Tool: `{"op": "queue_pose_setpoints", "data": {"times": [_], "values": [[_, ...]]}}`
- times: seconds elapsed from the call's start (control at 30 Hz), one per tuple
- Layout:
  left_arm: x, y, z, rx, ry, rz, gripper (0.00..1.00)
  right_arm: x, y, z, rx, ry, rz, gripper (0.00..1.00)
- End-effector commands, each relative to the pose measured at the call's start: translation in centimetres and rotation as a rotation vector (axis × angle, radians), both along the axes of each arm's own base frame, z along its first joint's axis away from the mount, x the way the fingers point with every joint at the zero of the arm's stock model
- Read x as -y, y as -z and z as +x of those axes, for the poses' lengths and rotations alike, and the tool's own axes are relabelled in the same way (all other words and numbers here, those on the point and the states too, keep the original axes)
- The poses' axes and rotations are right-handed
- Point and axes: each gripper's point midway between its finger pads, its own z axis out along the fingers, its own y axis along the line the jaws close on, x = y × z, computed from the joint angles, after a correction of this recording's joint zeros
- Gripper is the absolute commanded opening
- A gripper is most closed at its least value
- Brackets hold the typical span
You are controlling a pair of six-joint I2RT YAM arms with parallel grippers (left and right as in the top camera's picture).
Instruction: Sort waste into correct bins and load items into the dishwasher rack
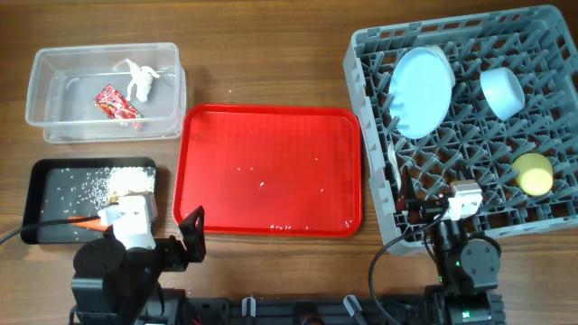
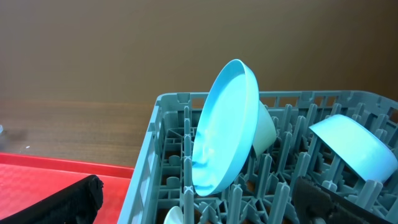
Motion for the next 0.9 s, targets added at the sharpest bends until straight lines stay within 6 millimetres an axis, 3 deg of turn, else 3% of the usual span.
{"op": "queue_pose_setpoints", "data": {"times": [0.0, 0.23, 0.3, 0.6, 0.7, 0.87], "values": [[-0.1, 0.0, 0.0, 0.005, -0.003, 0.005, 1.0, 0.2, -0.3, 0.0, 0.015, 0.007, -0.013, 1.0], [-0.1, 0.1, 0.0, 0.002, -0.003, 0.005, 1.0, 0.2, -0.3, 0.0, 0.015, 0.007, -0.013, 1.0], [-0.6, 0.9, -0.7, -0.032, -0.024, 0.022, 1.0, 0.2, -0.3, 0.0, 0.015, 0.007, -0.013, 1.0], [-0.6, 1.0, -1.7, -0.023, -0.025, 0.022, 1.0, 0.2, -0.3, 0.0, 0.015, 0.007, -0.013, 1.0], [-1.5, 0.4, 0.1, 0.082, -0.063, 0.065, 1.0, 0.2, -0.3, 0.0, 0.015, 0.007, -0.013, 1.0], [-1.0, -0.4, 4.2, 0.367, -0.039, 0.064, 1.0, 0.2, -0.3, 0.0, 0.015, 0.007, -0.013, 1.0]]}}
